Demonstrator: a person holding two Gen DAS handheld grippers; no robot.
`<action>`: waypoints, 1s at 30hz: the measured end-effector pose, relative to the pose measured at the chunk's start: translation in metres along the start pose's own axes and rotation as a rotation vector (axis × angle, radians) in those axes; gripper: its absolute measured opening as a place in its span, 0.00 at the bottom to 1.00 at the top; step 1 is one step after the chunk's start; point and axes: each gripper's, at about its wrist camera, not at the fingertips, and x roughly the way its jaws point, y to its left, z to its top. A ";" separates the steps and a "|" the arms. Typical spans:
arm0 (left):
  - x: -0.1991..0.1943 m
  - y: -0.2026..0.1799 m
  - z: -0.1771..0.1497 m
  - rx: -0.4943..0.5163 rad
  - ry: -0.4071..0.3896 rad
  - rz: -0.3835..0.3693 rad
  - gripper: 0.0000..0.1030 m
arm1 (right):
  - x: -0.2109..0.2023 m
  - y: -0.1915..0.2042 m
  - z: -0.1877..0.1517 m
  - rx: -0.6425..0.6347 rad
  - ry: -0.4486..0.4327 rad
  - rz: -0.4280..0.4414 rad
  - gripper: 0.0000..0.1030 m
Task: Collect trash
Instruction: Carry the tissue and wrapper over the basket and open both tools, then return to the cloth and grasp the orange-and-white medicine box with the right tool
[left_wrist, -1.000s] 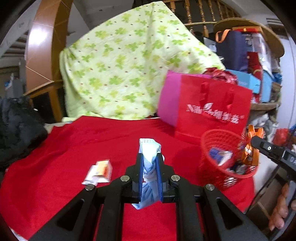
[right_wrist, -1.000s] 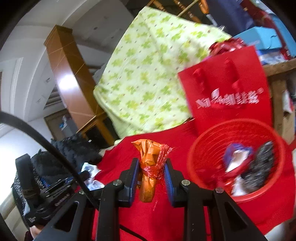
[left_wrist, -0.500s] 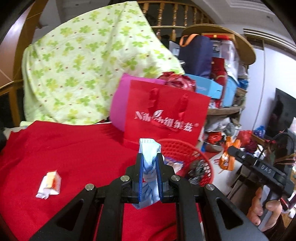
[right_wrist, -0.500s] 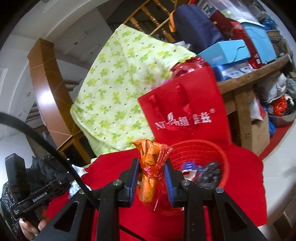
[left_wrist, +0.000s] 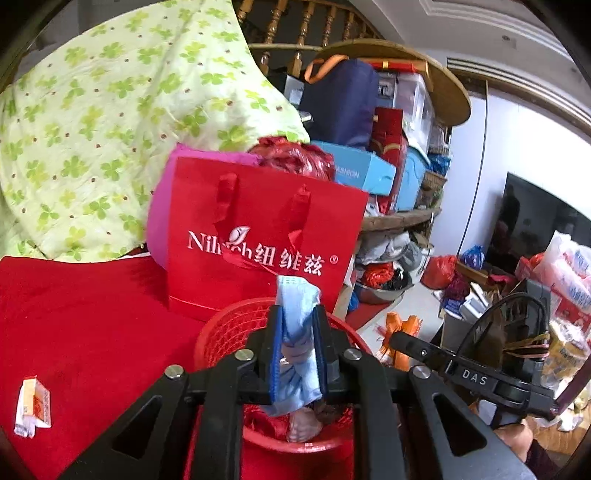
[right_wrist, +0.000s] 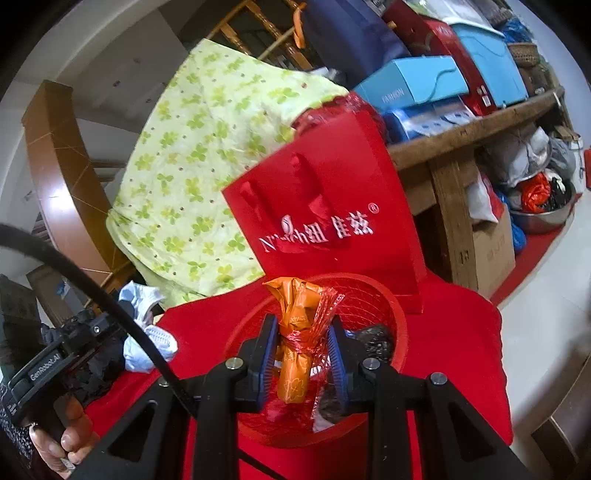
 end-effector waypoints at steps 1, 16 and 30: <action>0.009 -0.001 -0.001 -0.001 0.012 -0.007 0.26 | 0.004 -0.002 0.000 0.006 0.010 -0.002 0.30; -0.050 0.090 -0.084 -0.100 0.053 0.251 0.71 | 0.005 0.025 -0.004 -0.029 -0.005 0.092 0.36; -0.186 0.287 -0.161 -0.365 -0.012 0.869 0.71 | 0.104 0.227 -0.081 -0.251 0.329 0.339 0.59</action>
